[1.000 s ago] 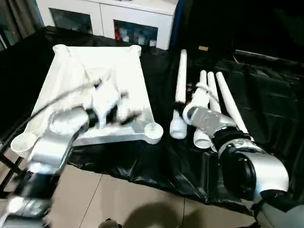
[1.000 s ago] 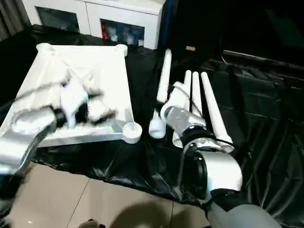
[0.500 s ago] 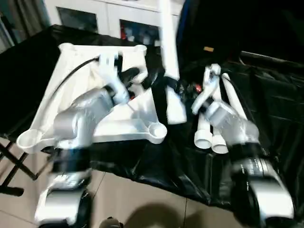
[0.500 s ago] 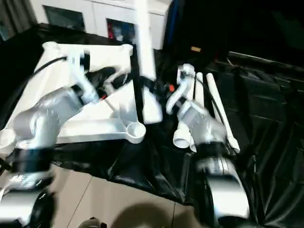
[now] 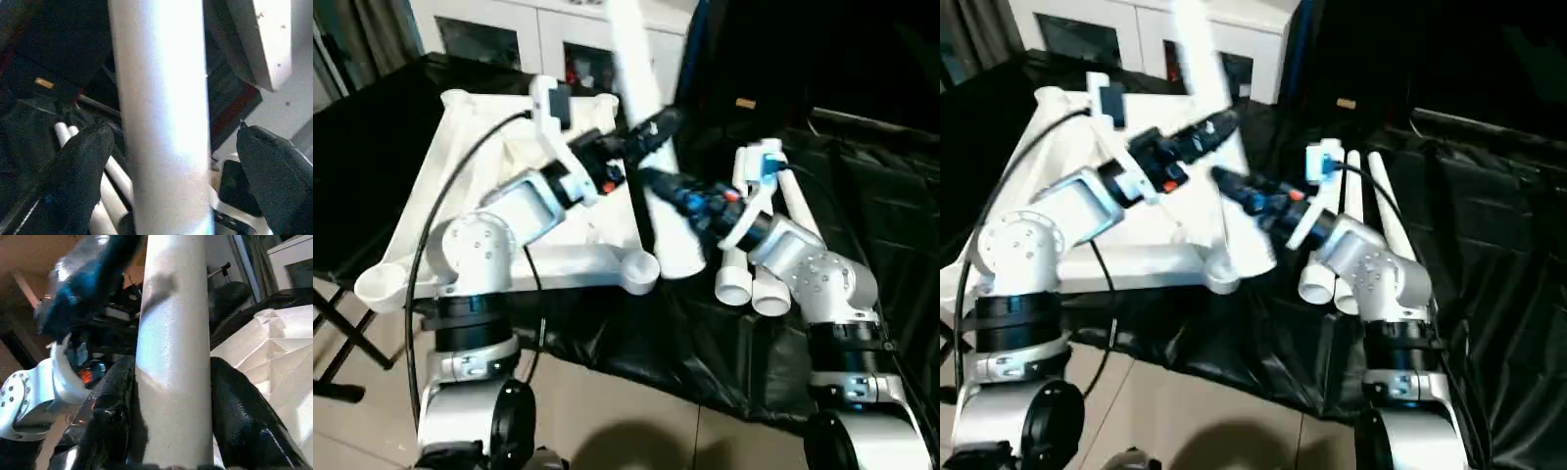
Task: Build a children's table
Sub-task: Pick table leg
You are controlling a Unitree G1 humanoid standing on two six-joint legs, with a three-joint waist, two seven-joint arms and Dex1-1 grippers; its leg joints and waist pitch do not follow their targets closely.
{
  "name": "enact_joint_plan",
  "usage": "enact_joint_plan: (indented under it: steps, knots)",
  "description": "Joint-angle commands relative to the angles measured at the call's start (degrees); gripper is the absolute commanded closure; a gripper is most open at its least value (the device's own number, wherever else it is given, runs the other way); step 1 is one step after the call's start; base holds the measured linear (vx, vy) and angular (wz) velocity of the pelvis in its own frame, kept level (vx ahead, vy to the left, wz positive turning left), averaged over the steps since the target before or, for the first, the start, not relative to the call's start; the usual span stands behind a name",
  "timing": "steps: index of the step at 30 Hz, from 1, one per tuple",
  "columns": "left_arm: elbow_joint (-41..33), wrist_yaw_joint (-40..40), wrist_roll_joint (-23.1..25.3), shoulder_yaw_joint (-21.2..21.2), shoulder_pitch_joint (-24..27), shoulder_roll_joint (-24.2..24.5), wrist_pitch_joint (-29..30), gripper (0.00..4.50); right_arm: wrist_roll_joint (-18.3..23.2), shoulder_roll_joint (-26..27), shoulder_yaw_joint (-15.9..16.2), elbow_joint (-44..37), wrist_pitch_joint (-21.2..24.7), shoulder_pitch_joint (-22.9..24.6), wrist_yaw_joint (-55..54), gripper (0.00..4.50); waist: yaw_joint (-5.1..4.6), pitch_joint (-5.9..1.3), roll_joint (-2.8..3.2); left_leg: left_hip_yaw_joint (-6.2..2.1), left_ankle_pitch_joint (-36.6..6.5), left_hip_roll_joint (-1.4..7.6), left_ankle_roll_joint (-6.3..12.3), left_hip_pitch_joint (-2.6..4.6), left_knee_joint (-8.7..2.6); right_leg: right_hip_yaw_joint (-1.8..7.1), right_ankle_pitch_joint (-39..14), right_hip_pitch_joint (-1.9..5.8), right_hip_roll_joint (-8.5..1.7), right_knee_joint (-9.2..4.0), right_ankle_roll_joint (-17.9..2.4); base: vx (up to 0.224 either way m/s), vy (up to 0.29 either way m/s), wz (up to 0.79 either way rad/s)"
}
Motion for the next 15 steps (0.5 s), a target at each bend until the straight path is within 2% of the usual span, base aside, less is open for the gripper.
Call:
enact_joint_plan:
  steps: [1, 3, 5, 9, 15]
  knots:
    - [-1.30, -0.11, -0.82, -0.42, 0.37, -0.37, 0.08, 0.27, 2.24, 0.01, -0.40, -3.00, 1.78, 0.59, -0.69, 2.67, 0.00, -4.22, 0.47, -0.56, -3.86, 1.82, 0.23, 0.82, -3.67, 2.51, 2.18, 3.55, -4.29, -4.13, -11.52, 0.000, 0.000, 0.00]
    - [-1.58, -0.57, -1.34, -0.31, 0.71, -0.43, 0.26, 0.34, 2.51, 0.05, 0.09, -3.80, 2.31, 1.15, -0.33, 2.67, -0.03, -4.22, 0.53, -0.57, -3.89, 1.83, 0.13, 0.72, -3.67, 2.51, 2.12, 3.54, -4.35, -4.15, -11.32, 0.000, 0.000, 0.00]
    - [-1.98, -1.28, -2.55, 0.30, 0.94, -0.74, 0.16, 0.68, 2.78, 0.06, 0.40, -4.29, 2.79, 1.49, -0.29, 2.67, -0.06, -4.15, 0.57, -0.55, -4.47, 1.82, -0.25, 0.73, -3.74, 2.50, 1.01, 3.51, -4.41, -4.31, -11.28, 0.000, 0.000, 0.00]
    - [-3.02, -3.01, -5.01, 0.87, 1.28, -0.69, -0.78, 0.99, 2.76, 0.17, 0.72, -4.45, 2.89, 1.82, -0.57, 2.67, -0.15, -4.08, 0.85, -0.61, -5.25, 1.82, -0.77, 0.72, -3.85, 2.51, 0.10, 3.42, -4.35, -4.40, -10.93, 0.000, 0.000, 0.00]
    - [-3.87, -4.04, -6.88, 0.49, 1.68, -0.58, 0.31, 1.45, 3.07, 0.10, 0.82, -5.10, 3.57, 2.09, -1.49, 2.67, -0.22, -4.07, 0.82, -0.63, -5.53, 1.82, -1.16, 0.74, -3.91, 2.54, -0.07, 3.42, -4.29, -4.45, -10.28, 0.000, 0.000, 0.00]
